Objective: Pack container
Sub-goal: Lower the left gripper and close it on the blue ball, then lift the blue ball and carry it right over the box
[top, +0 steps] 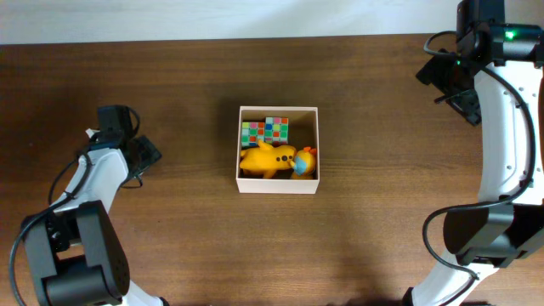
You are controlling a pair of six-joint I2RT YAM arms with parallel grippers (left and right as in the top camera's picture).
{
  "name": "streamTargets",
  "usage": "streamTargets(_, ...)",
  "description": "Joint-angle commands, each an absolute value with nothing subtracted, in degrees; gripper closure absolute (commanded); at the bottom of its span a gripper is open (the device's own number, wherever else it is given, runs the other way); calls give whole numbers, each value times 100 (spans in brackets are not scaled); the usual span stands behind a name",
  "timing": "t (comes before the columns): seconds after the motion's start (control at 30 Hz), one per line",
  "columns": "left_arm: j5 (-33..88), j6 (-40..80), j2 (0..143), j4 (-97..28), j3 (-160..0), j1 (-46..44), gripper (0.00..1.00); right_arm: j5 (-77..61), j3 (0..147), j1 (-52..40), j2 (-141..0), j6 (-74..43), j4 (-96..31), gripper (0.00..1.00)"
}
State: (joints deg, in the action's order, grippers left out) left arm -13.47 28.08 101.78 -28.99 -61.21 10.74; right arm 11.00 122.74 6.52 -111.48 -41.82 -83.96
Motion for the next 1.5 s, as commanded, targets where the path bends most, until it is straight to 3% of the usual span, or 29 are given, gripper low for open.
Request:
streamTargets(0.0,-1332,2735,10031,-2718,-5927,1094,5,1109,12328,683,-11098,-4200,-8396,1)
streamTargets(0.1,-1330,2735,10031,-2589,-5848,1094,11,1109,12328,683,-11098,-4198,-8396,1)
streamTargets(0.27,-1330,2735,10031,-2569,-5843,1094,41,1111,12328,683,-11098,-4198,-8399,1)
streamTargets(0.47,-1328,2735,10031,-2571,-5841,1094,56,1109,12328,683,-11098,-4198,-8399,1)
streamTargets(0.97,-725,2674,9419,-2679,-5931,1092,56,1109,12328,683,-11098,-4200,-8399,1)
streamTargets(1.33,1619,1916,7787,-2694,-5931,871,56,1111,12328,683,-11098,-4198,-8396,1)
streamTargets(1.47,1935,1916,7526,-2484,-5931,158,56,1111,12328,683,-11098,-4198,-8396,1)
